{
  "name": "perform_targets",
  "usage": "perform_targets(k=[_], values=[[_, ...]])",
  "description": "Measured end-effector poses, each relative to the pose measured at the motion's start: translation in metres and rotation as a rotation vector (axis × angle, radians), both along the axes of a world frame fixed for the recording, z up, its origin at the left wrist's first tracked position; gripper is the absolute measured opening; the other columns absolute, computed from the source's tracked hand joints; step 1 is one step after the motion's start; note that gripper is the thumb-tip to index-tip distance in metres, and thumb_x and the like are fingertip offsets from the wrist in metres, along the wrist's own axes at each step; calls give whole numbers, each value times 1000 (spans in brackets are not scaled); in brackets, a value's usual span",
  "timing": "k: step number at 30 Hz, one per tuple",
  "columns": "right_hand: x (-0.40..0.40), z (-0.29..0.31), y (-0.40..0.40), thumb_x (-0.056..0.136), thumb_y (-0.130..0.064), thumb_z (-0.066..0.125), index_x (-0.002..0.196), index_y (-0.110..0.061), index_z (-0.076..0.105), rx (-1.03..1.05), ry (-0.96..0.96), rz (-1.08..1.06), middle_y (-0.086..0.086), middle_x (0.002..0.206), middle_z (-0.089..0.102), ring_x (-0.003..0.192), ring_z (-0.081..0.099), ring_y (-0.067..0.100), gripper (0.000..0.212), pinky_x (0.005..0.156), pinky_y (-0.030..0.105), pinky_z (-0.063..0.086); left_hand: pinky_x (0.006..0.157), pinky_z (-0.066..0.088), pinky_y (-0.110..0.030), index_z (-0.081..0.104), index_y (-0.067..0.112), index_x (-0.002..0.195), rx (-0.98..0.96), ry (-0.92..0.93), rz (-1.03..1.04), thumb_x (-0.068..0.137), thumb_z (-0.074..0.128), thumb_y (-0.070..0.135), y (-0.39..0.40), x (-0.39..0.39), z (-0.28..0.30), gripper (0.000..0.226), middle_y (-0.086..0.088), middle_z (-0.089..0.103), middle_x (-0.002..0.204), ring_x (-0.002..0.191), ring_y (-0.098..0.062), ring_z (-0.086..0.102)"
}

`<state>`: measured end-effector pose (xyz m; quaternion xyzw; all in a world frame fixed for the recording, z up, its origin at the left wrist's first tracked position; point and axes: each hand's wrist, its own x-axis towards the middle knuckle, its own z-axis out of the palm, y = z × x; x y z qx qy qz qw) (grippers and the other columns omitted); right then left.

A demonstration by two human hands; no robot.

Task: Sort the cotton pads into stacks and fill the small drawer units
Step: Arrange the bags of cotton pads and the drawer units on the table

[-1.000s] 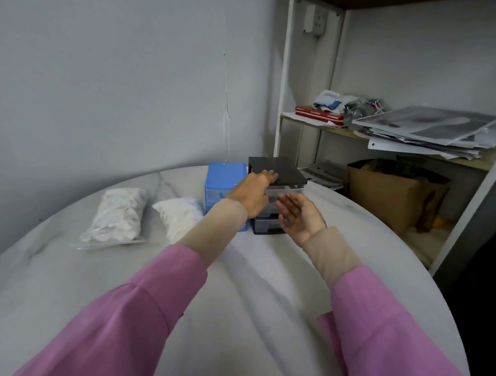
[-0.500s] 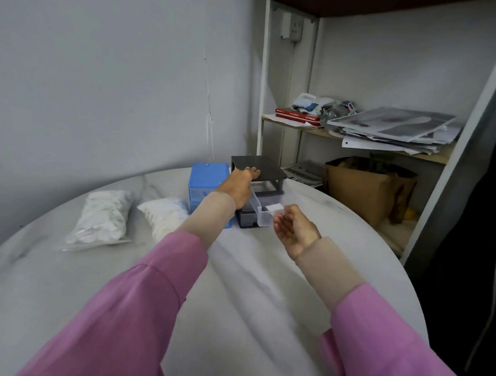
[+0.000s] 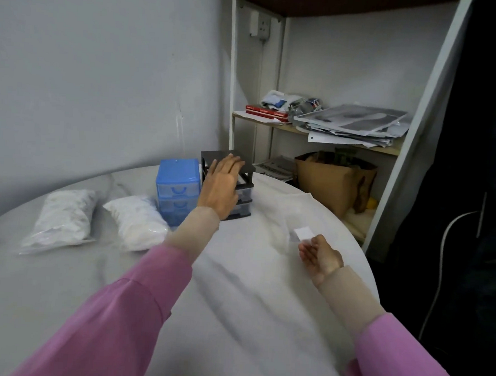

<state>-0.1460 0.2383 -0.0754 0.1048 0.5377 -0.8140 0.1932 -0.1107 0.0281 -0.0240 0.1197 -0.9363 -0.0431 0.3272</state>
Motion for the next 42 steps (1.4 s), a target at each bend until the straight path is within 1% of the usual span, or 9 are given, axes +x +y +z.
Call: perform_targets(k=[4,8,11,15,17,23,32,38,42], values=[[-15,-6,13,94,-6,46,74,-2,51,43,-52,-69,11,69,54,58,52,17,20,47,19,50,118,9,-32,36,9,141,-3,12,-18,80,52,-7,9,-5,-5,65,-9,34,148,140,-21,24],[-18,-7,18,93,-3,46,97,3,49,54,-89,-61,13,72,58,61,56,18,8,77,28,53,109,27,-31,39,5,139,100,14,-7,84,47,-9,5,-5,1,58,-12,41,143,134,-26,33],[-14,-5,17,91,0,45,95,1,45,134,-62,-19,15,78,63,63,63,20,4,87,33,53,106,33,-34,39,3,139,142,-22,9,86,45,-8,-2,-3,2,55,-13,43,141,132,-27,36],[-3,-5,9,85,3,48,90,-2,43,183,-6,47,14,79,55,59,63,21,9,64,26,57,105,35,-35,39,4,139,168,-29,23,86,45,-8,-8,3,-2,55,-13,42,141,131,-28,37],[3,-2,5,84,5,49,82,-4,42,165,-6,93,12,77,47,61,62,23,11,68,29,56,105,36,-35,41,4,138,182,-21,18,85,44,-10,-11,5,-3,55,-13,44,140,129,-29,40],[22,4,-10,83,11,44,79,1,48,93,-51,232,16,71,53,42,63,21,11,44,24,54,105,36,-33,48,4,133,241,-14,-28,81,40,-15,-22,2,-2,56,-13,50,135,125,-30,45],[24,9,-86,89,5,43,87,-1,47,124,13,389,12,74,58,55,60,17,8,49,23,52,112,26,-26,46,6,136,326,-66,-87,76,36,-21,-30,6,1,65,-12,44,142,134,-26,37],[-2,17,-136,90,2,41,94,-2,51,84,53,306,9,72,55,62,54,16,12,57,22,47,111,16,-18,41,7,139,375,-87,-125,77,36,-21,-31,10,2,68,-11,35,148,140,-20,28],[-15,28,-148,92,-6,39,72,-8,50,12,25,317,6,74,55,64,52,14,23,60,23,42,112,15,-18,41,7,139,380,-108,-149,75,36,-21,-36,10,3,70,-9,37,147,140,-18,28]])
